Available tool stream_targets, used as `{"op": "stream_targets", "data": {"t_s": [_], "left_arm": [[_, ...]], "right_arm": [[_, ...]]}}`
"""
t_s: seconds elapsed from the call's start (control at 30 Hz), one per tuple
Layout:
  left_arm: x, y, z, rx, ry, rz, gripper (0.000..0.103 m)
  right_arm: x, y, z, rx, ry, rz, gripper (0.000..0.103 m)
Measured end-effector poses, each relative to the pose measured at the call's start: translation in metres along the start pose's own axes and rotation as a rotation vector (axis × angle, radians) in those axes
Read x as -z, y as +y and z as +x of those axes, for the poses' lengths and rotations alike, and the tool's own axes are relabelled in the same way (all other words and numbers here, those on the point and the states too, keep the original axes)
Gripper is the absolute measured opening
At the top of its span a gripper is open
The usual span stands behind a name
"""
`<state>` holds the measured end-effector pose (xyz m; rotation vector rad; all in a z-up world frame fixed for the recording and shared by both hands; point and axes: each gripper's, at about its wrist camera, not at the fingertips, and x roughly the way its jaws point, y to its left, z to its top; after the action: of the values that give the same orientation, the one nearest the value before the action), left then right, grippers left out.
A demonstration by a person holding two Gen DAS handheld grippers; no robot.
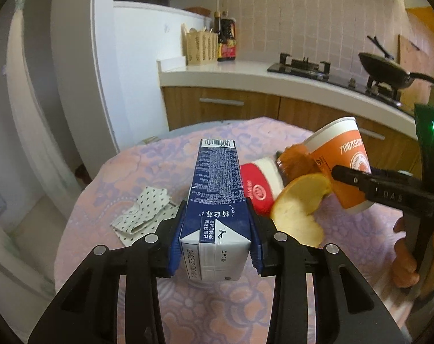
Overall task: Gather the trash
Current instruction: 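Grasp the milk carton with the left tool while the right tool grasps the orange soymilk cup, then carry the carton and cup over the wastebasket and open both tools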
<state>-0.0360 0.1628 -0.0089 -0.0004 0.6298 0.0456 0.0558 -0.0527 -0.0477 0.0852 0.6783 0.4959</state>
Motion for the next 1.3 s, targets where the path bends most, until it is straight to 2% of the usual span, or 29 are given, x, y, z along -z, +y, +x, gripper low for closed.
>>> {"op": "stream_targets", "data": {"t_s": [0.23,0.37,0.6,0.7,0.87,1.0,1.23,1.3], "left_arm": [[-0.016,-0.014,-0.028,0.045,-0.086,-0.005,0.035],[-0.025,-0.029,-0.045,0.098,-0.138,-0.006,0.035],[-0.043,-0.081,-0.066,0.201,-0.219,0.057,0.035],[-0.051,-0.113,-0.071,0.252,-0.242,0.101,0.035],[-0.059,-0.165,-0.069,0.328,-0.259,0.16,0.035],[-0.061,-0.211,-0.058,0.398,-0.242,0.199,0.035],[-0.059,-0.301,-0.026,0.515,-0.159,0.297,0.035],[-0.059,-0.327,-0.018,0.539,-0.14,0.331,0.036]], "right_arm": [[0.002,0.002,-0.048,-0.023,-0.097,-0.009,0.061],[-0.004,-0.004,-0.073,-0.026,-0.143,-0.008,0.061],[-0.005,-0.029,-0.129,-0.004,-0.252,0.021,0.061],[-0.004,-0.047,-0.154,0.035,-0.298,0.036,0.061],[0.003,-0.085,-0.191,0.129,-0.351,0.07,0.061],[0.015,-0.123,-0.212,0.194,-0.369,0.133,0.061],[0.047,-0.213,-0.236,0.311,-0.348,0.337,0.061],[0.058,-0.243,-0.241,0.37,-0.335,0.408,0.061]]}}
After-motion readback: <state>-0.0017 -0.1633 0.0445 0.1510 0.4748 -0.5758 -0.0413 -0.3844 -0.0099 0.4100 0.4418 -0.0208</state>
